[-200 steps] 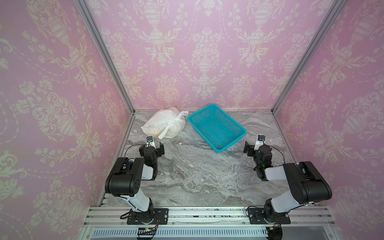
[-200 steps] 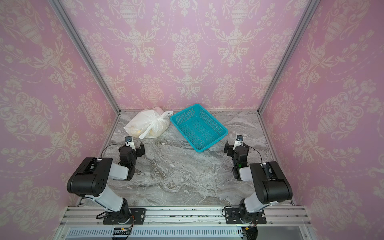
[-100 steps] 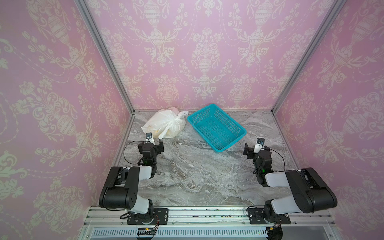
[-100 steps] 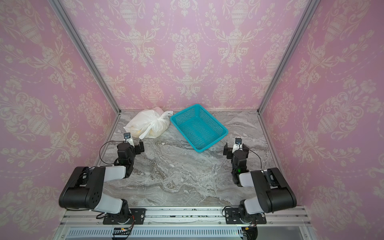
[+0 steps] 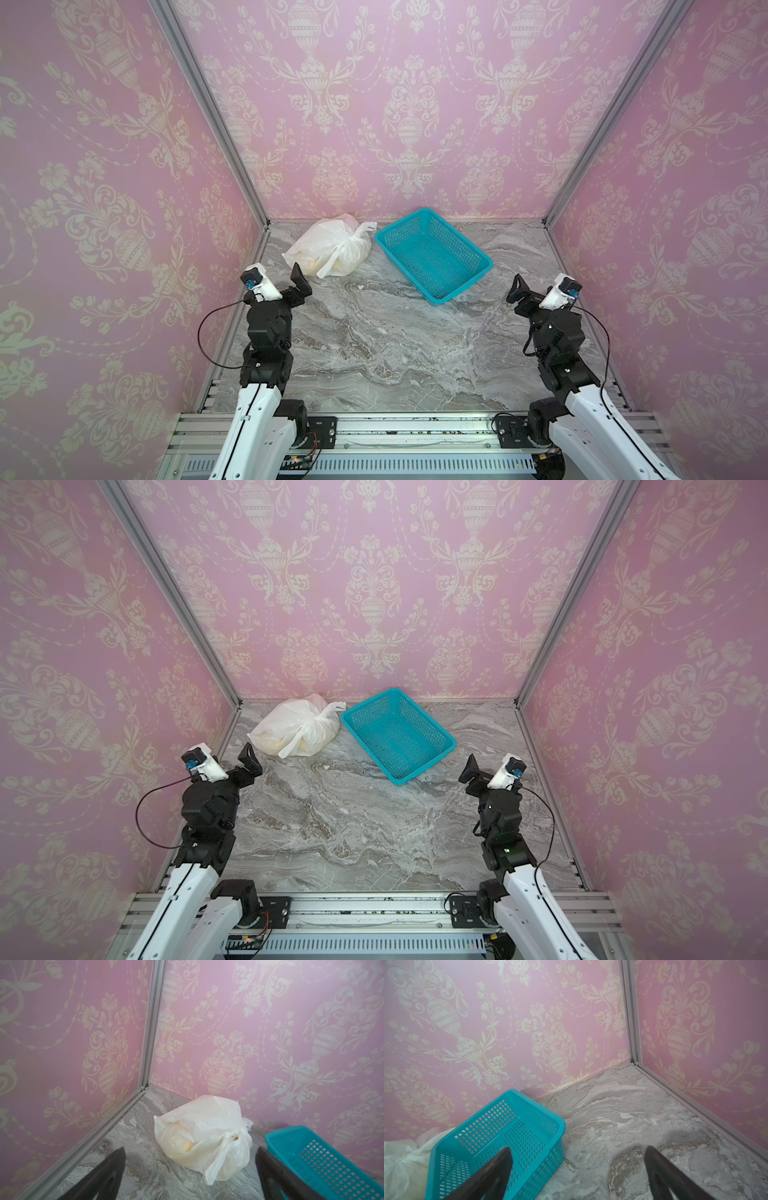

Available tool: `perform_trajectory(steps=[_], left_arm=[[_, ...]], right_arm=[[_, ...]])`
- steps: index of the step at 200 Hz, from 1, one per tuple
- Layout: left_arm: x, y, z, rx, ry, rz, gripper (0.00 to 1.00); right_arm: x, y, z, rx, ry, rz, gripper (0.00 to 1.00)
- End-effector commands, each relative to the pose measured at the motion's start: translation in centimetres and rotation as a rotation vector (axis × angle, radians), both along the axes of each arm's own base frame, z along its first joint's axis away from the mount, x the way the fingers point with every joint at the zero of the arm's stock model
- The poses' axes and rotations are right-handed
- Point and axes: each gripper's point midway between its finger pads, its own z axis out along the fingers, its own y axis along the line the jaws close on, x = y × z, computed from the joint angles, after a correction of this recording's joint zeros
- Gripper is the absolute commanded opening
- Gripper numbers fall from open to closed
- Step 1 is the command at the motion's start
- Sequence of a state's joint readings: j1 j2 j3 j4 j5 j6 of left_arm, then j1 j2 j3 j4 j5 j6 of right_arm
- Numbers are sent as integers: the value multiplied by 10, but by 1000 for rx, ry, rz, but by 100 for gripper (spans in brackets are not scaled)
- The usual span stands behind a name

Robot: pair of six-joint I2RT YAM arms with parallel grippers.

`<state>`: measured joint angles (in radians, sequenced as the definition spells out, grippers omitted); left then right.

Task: Untie the knot of the plastic bag and take out the fruit
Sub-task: Move the plastic bag to the middle-left of the table.

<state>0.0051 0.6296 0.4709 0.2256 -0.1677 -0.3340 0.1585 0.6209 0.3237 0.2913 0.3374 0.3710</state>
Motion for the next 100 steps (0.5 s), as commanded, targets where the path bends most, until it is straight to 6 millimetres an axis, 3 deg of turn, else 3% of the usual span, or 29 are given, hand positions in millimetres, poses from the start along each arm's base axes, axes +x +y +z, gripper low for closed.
perform_trajectory(steps=[1,11,40,77,100], left_arm=[[1,-16,23,-119,12,-91,99],[9,-11,27,-139,51,-61,99],[48,-2,5,-204,216,6,99],[106,-12,-12,-201,343,-44,99],[136,-21,-38,-189,471,-95,90]], right_arm=[[-3,28,-12,45,47,173,100],[-1,37,-6,48,44,220,100],[12,65,2,37,137,351,97],[25,102,-2,-1,228,478,85],[29,125,0,-43,241,527,79]])
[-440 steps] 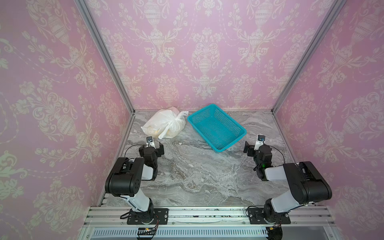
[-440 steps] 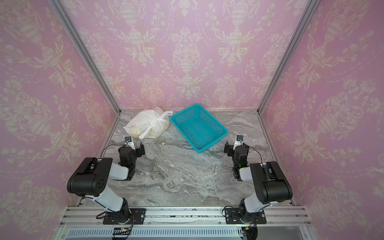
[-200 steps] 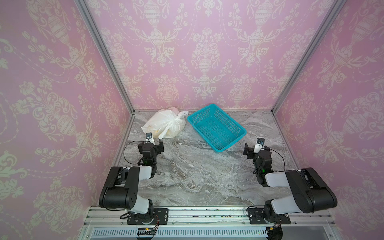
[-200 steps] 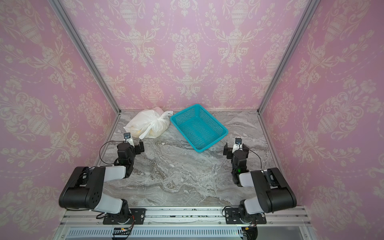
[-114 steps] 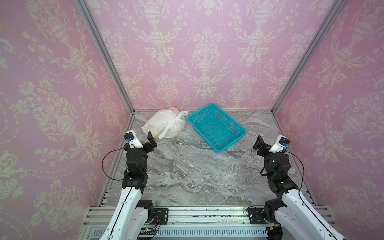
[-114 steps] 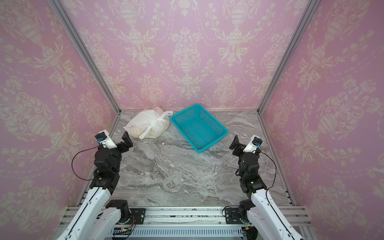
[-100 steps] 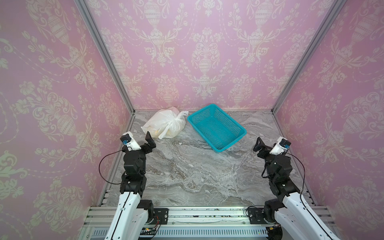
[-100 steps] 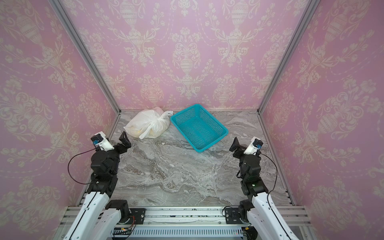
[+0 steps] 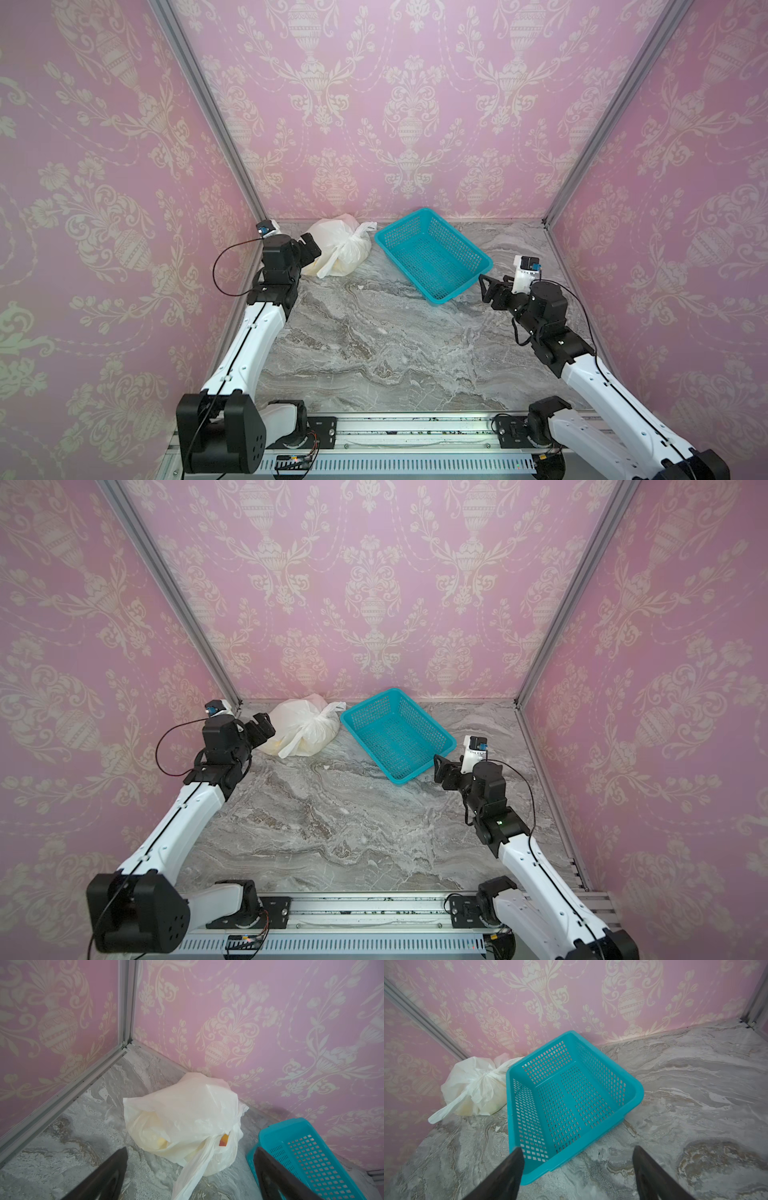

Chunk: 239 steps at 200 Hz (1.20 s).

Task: Untie the knot of the plastic bag and take out the fruit
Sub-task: Move the plastic bag to the middle-left of the table.

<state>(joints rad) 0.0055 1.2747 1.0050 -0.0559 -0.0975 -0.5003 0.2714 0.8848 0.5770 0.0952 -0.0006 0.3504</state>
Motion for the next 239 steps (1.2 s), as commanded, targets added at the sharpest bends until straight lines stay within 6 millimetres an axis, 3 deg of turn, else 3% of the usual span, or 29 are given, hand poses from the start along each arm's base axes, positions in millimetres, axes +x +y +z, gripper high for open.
perform_trajectory(steps=[1,36,75,100,152,168,190,203,239], left_arm=[[18,-10,-14,-22,106,-68,90],[49,-23,-49,-49,195,-143,86],[79,-36,-61,-122,235,-182,87],[88,-41,-77,-120,288,-160,89],[107,-58,-103,-147,356,-180,92],[114,-62,-111,-149,376,-190,79],[116,-61,-117,-143,407,-188,23],[110,-56,-114,-120,419,-169,1],[71,-47,-79,-92,363,-144,0]], right_arm=[[0,25,2,-41,19,85,79],[11,70,4,-90,18,183,76],[20,129,0,-158,18,282,73],[19,165,-4,-203,10,346,74],[11,205,-10,-251,13,421,75],[7,211,-8,-258,6,431,75],[3,211,-7,-260,-11,431,75],[2,208,-4,-256,-23,423,75],[3,202,1,-233,-79,391,80]])
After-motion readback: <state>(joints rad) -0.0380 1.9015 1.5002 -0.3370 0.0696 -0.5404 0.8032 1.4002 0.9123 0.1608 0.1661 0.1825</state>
